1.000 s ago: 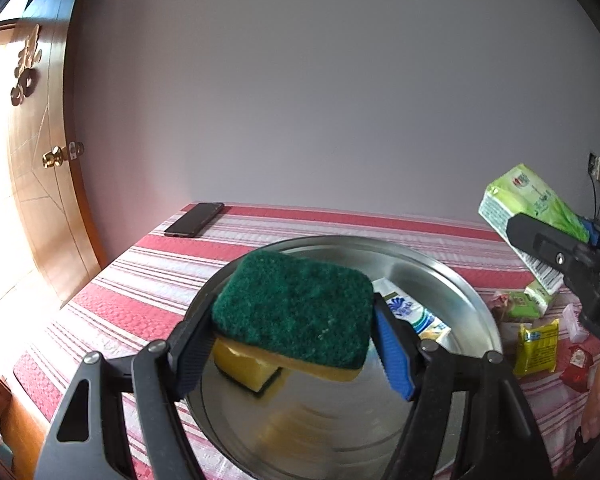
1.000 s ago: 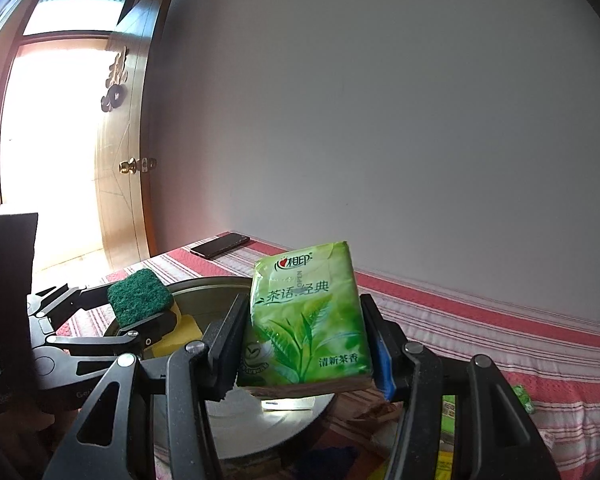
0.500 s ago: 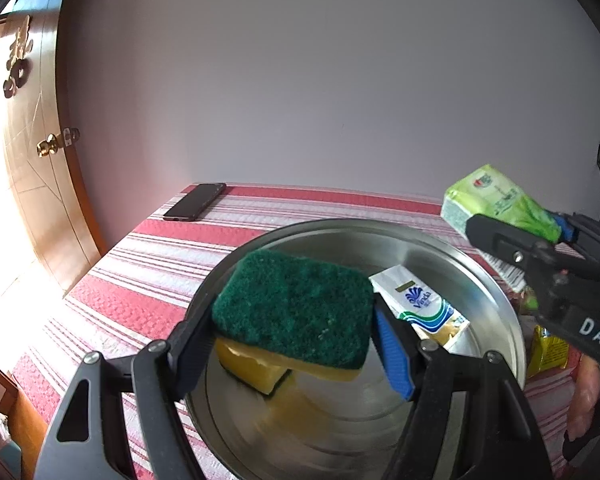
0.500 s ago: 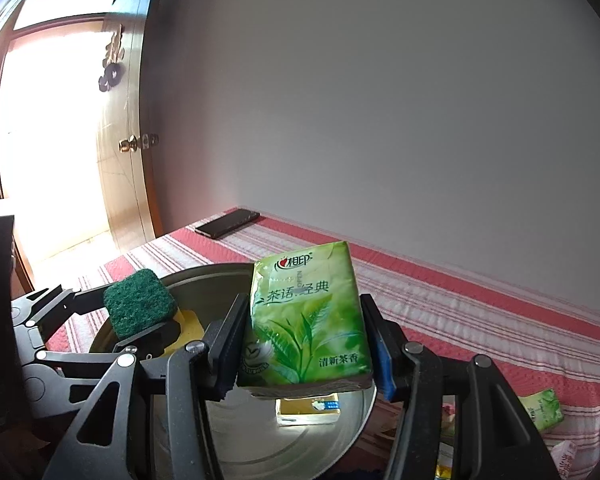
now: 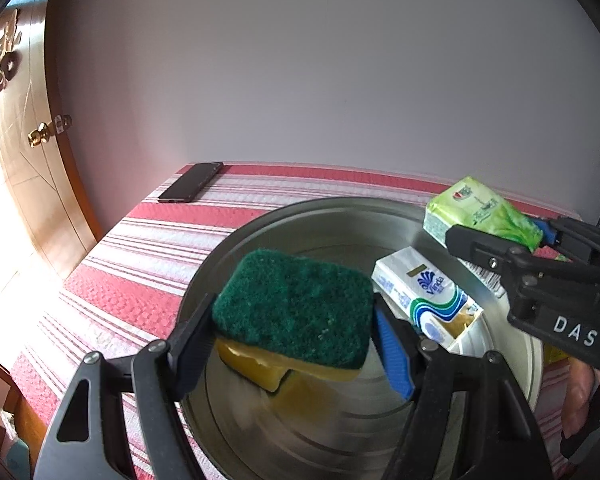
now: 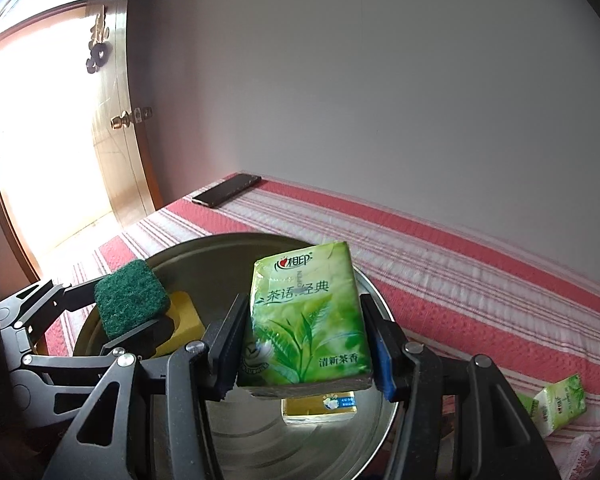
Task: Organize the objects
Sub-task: 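Open both tools to release the sponge and tissue pack into the tin, then move both tools back toward the remaining packets, right tool reaching the red packet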
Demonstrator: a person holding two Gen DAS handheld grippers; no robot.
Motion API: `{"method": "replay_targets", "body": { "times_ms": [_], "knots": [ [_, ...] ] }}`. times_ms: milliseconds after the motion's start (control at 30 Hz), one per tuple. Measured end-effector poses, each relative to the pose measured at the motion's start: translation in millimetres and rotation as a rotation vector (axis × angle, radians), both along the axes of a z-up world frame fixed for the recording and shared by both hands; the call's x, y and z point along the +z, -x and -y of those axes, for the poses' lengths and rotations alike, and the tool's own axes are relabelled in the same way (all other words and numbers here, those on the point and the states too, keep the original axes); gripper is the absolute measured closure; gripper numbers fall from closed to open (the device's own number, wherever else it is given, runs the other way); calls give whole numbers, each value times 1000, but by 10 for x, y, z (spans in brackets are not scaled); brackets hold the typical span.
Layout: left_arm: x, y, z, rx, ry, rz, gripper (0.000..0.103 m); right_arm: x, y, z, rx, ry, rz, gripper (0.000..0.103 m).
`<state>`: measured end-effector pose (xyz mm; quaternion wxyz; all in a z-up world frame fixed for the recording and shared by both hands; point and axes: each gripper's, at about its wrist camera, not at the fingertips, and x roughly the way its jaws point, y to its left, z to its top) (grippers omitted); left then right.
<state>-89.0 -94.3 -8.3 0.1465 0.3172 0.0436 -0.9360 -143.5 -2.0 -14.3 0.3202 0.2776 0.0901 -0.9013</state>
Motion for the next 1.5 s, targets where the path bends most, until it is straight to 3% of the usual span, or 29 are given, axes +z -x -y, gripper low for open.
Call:
{"method": "replay_targets", "body": {
  "times_ms": [633, 733, 767, 900, 1200, 1500],
  "knots": [
    [-70, 18, -77, 1, 41, 38, 28, -140, 74, 143, 30, -33, 68, 47],
    [-72, -17, -98, 7, 48, 34, 21, -153, 55, 146, 13, -47, 54, 40],
    [-68, -39, -112, 12, 53, 28, 16, -152, 48, 131, 10, -44, 49, 34],
    [-32, -150, -171, 32, 69, -8, 3, -120, 16, 14, -17, -7, 39, 31],
    [24, -334, -323, 31, 36, -65, 0, 32, -182, -565, -55, 73, 4, 31],
    [128, -460, -787, -62, 22, -121, 0, 23, -515, -1650, -193, 62, -65, 30]
  ]
}}
